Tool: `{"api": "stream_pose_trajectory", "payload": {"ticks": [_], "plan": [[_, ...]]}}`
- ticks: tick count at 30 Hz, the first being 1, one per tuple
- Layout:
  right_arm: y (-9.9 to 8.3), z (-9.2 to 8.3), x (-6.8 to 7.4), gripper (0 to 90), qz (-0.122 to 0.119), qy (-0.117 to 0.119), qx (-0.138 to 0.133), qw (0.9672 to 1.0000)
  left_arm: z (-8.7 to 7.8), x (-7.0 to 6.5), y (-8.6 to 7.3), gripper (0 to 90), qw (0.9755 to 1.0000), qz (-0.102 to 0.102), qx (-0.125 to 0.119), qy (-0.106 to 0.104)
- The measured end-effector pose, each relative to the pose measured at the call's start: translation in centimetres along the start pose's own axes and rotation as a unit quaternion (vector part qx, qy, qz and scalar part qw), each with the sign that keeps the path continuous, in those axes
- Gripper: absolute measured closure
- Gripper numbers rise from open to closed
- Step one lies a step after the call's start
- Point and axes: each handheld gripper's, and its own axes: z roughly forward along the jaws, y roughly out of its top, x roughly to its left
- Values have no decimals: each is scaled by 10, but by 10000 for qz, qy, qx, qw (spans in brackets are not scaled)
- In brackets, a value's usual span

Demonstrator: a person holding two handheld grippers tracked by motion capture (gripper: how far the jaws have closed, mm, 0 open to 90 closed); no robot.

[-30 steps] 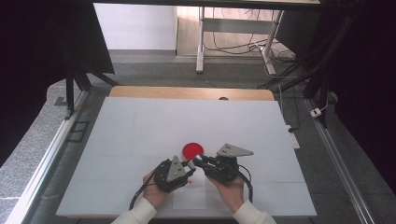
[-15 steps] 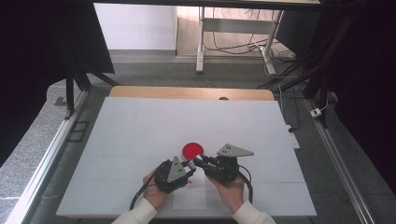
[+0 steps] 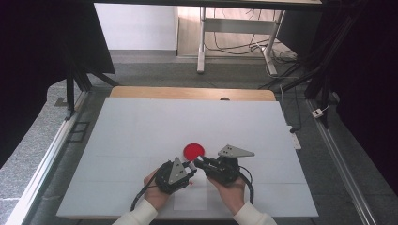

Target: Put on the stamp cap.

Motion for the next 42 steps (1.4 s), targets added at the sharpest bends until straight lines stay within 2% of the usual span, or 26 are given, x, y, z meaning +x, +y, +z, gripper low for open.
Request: {"api": "stream_pose_trajectory", "payload": {"ticks": [6,13,20,28,34,38,42], "plan": [[1,0,-1,751,33,49,21,10000,-1,-1,0,654,9999,107,12,58],[1,1,-1,752,-7,65,125,9999,-1,-4,1,657,9992,328,125,176],[-1,2,0,753,-31,83,160,9998,-2,-4,1,658,9989,408,108,200],[-2,3,0,754,-48,89,146,9998,-3,-4,2,659,9993,303,27,214],[-6,5,3,754,-103,14,112,9999,-3,-4,1,658,9993,289,114,214],[-4,4,0,754,-13,98,107,9999,-3,-2,2,658,9996,235,42,178],[-3,2,-1,753,-55,93,43,9999,-1,-1,1,654,9997,172,74,141]]}}
